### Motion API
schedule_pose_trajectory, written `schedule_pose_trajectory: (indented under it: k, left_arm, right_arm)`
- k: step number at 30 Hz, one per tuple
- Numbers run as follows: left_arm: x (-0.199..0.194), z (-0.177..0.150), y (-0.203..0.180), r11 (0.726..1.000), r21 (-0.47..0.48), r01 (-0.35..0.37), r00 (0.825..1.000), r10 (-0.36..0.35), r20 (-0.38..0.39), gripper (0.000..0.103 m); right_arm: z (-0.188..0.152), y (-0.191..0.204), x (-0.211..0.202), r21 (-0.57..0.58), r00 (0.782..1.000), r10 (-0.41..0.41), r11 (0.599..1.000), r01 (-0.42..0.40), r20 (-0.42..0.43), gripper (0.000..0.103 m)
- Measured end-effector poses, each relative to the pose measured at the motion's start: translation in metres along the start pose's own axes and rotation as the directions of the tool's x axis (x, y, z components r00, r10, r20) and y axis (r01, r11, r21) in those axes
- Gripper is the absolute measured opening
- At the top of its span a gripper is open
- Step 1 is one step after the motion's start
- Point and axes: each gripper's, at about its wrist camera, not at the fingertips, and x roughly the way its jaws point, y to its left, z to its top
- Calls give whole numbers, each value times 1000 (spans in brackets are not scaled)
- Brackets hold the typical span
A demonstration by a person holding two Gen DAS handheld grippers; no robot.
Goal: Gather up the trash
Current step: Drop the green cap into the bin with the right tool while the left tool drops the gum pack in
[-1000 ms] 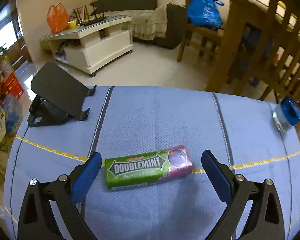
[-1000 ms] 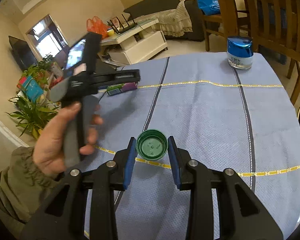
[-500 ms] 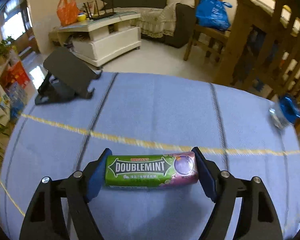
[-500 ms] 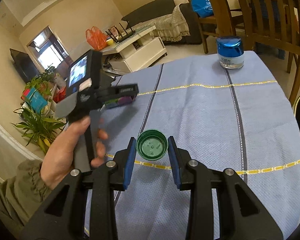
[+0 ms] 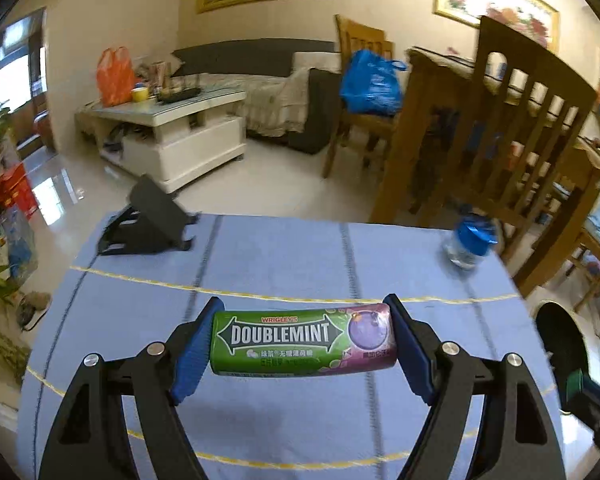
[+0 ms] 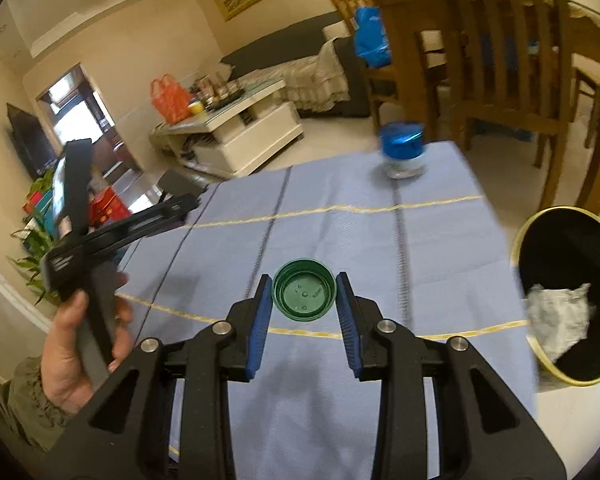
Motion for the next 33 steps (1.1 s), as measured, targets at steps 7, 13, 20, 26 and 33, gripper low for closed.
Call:
schedule_pose_trajectory:
  k: [7, 13, 20, 26, 33]
  left_arm:
    - [-11, -5, -46, 992, 95, 77, 997, -78, 5, 78]
    - [-13, -10, -93, 973, 179, 147, 989, -149, -7, 78]
    - [-16, -15, -147, 944, 262, 200, 979, -202, -18, 78]
    - [-14, -21, -171, 931, 305, 200, 979, -200, -32, 78]
    - [-10, -25, -202, 919, 341, 197, 980, -192, -50, 78]
  right_arm:
    - [-1, -66, -39, 84, 986, -164, 983, 161, 27, 32]
    - [5, -129, -67, 155, 955, -293, 946, 284, 41, 32]
    - [18, -188, -78, 210, 922, -383, 908, 364, 58, 32]
    - [14, -238, -63, 276, 913, -407, 880, 385, 22, 33]
    - [15, -267, -67, 301, 911, -409, 876, 376, 53, 50]
